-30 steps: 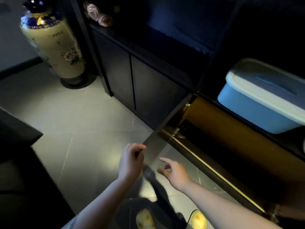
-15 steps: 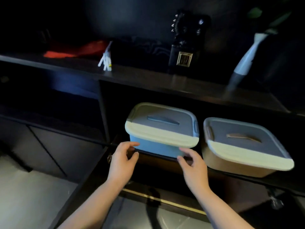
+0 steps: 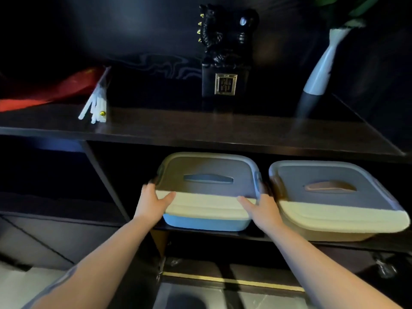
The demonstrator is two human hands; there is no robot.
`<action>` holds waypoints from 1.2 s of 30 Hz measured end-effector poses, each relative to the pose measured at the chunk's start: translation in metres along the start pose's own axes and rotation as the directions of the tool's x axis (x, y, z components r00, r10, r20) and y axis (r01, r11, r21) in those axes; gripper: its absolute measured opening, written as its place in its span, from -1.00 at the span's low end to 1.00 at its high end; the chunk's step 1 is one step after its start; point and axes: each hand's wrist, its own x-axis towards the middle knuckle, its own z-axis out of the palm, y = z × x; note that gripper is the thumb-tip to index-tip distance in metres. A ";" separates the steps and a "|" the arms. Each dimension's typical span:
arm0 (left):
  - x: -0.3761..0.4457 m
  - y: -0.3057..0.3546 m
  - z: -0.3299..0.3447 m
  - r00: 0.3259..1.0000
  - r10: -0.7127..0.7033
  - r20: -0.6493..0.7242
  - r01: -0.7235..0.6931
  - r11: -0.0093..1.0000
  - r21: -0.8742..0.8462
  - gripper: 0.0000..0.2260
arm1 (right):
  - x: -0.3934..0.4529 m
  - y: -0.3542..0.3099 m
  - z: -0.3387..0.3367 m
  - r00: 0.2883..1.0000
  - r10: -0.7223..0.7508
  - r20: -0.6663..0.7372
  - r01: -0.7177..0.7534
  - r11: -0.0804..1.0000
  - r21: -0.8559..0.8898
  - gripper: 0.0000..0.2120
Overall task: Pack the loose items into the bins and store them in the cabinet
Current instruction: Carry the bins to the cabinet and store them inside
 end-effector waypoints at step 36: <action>-0.187 -0.116 0.031 0.975 -0.210 -0.066 0.147 0.844 -0.516 -0.23 | -0.173 0.088 0.008 0.982 0.185 -0.039 -0.121 0.775 0.620 -0.32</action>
